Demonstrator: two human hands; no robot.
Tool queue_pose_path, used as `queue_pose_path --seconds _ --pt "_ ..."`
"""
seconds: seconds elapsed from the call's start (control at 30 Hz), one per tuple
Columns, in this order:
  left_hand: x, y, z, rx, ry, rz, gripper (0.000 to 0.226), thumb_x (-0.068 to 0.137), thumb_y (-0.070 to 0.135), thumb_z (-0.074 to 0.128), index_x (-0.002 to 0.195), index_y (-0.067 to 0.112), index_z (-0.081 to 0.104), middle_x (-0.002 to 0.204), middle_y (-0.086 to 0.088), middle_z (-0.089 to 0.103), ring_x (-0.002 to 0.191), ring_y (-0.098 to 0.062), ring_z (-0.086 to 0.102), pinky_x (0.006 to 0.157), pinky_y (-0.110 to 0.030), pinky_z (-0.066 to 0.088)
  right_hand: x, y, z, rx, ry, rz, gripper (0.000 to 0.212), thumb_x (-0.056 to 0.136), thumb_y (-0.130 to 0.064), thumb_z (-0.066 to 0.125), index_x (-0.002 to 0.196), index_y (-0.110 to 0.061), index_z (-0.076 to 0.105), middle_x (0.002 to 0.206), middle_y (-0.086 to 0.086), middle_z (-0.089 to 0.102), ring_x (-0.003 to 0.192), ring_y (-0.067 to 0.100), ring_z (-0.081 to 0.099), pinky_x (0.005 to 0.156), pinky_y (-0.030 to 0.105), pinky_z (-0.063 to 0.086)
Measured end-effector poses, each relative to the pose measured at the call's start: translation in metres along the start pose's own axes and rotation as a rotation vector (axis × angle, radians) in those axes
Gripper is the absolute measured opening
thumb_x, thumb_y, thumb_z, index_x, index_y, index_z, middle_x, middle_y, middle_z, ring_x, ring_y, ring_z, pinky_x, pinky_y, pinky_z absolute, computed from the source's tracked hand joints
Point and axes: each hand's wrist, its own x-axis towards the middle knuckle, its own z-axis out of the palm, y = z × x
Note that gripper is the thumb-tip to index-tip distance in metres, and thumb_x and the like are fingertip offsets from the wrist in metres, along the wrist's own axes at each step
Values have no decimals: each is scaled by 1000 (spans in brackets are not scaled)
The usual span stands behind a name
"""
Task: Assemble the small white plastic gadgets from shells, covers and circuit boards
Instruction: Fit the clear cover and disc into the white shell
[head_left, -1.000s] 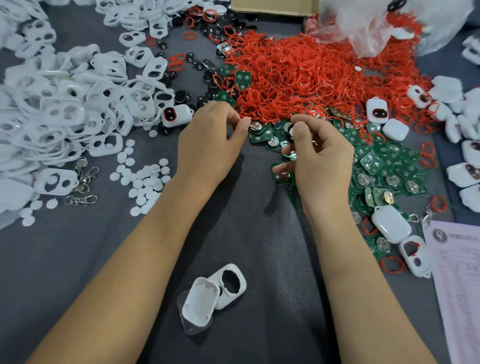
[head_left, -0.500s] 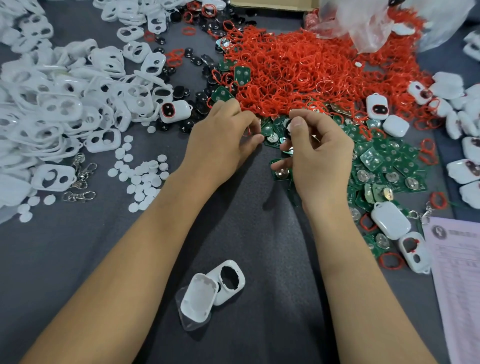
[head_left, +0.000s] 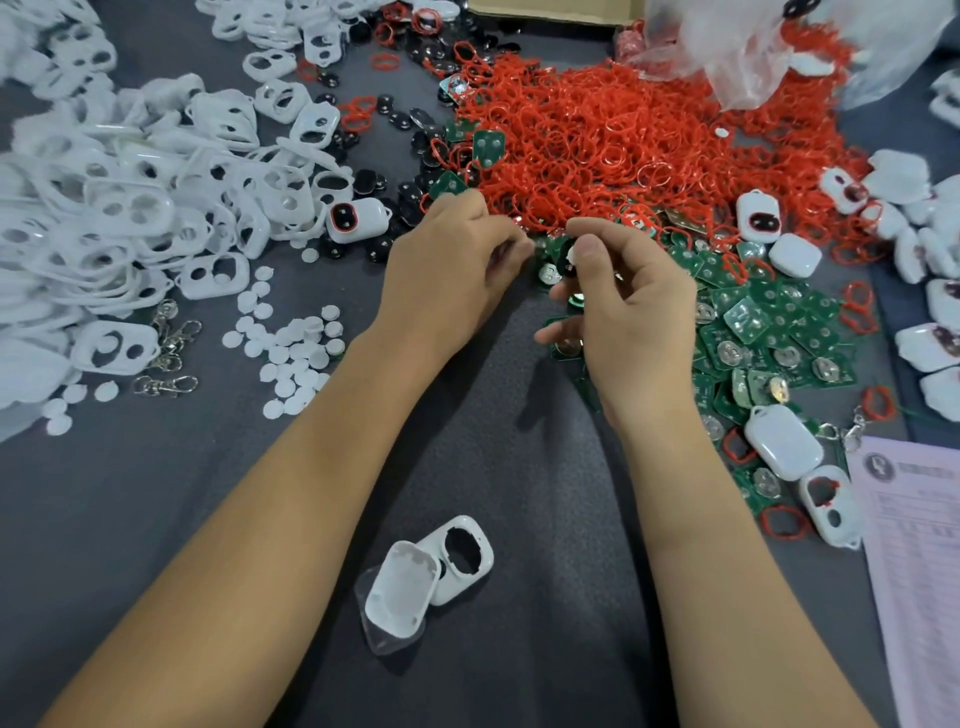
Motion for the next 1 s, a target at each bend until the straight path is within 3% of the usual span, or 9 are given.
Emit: queue_pose_path --seconds 0.17,0.3,0.43,0.57,0.63,0.7,0.8,0.9,1.0 --pt "-5 7 -8 -188 143 -84 29 109 23 42 96 1 56 100 -9 49 82 -21 47 65 -37 40 -5 -1 4 -54 -51 -53 19 106 -6 53 113 -6 71 79 0 63 67 12 63 46 30 56" --pt "-14 7 -25 -295 184 -114 28 112 25 39 88 11 43 81 4 39 70 -11 35 67 -25 31 -8 0 8 -118 -106 -118 18 104 -7 55 109 -7 72 77 7 61 63 17 61 43 28 53" --pt "-43 4 -46 -386 175 -137 30 111 31 47 87 12 45 69 9 38 60 -5 38 59 -18 30 -16 -1 13 -243 -169 -215 17 104 -14 58 104 -15 74 71 -5 63 54 14 61 44 35 54" --pt "-91 3 -65 -371 97 -151 33 108 27 53 84 5 48 63 -1 40 58 -7 38 56 -18 29 -34 -7 22 -330 -315 -293 15 102 -20 62 98 -17 76 63 -22 62 52 4 59 52 23 47" --pt "-118 4 -72 -387 80 -167 33 106 23 56 81 3 46 66 -14 45 60 -9 37 57 -20 30 -45 -9 24 -369 -366 -321 15 101 -20 64 98 -14 78 66 -23 63 59 0 60 61 19 46" --pt "-144 3 -78 -380 74 -197 32 104 22 59 80 8 43 65 -8 45 61 -9 38 57 -19 31 -59 -7 21 -405 -404 -343 14 101 -20 66 98 -13 78 77 -17 69 68 -2 62 68 14 45" --pt "-177 -2 -83 -362 -2 -267 18 105 26 60 97 13 50 73 6 58 64 -6 50 61 -14 37 -81 -1 7 -409 -437 -328 9 99 -16 68 98 -14 77 83 -12 72 76 0 66 73 13 47" --pt "-198 -5 -88 -342 -62 -285 17 107 21 55 124 16 56 99 8 69 87 8 61 76 -7 41 -101 7 -11 -422 -408 -318 8 97 -15 70 95 -20 75 83 -16 72 77 2 68 74 17 51" --pt "-209 -2 -89 -193 -82 -284 19 110 24 46 121 20 61 90 14 61 83 -7 57 76 -30 46 -118 12 -25 -462 -354 -356 10 97 -17 70 93 -25 72 82 -20 70 76 -1 66 74 13 48"
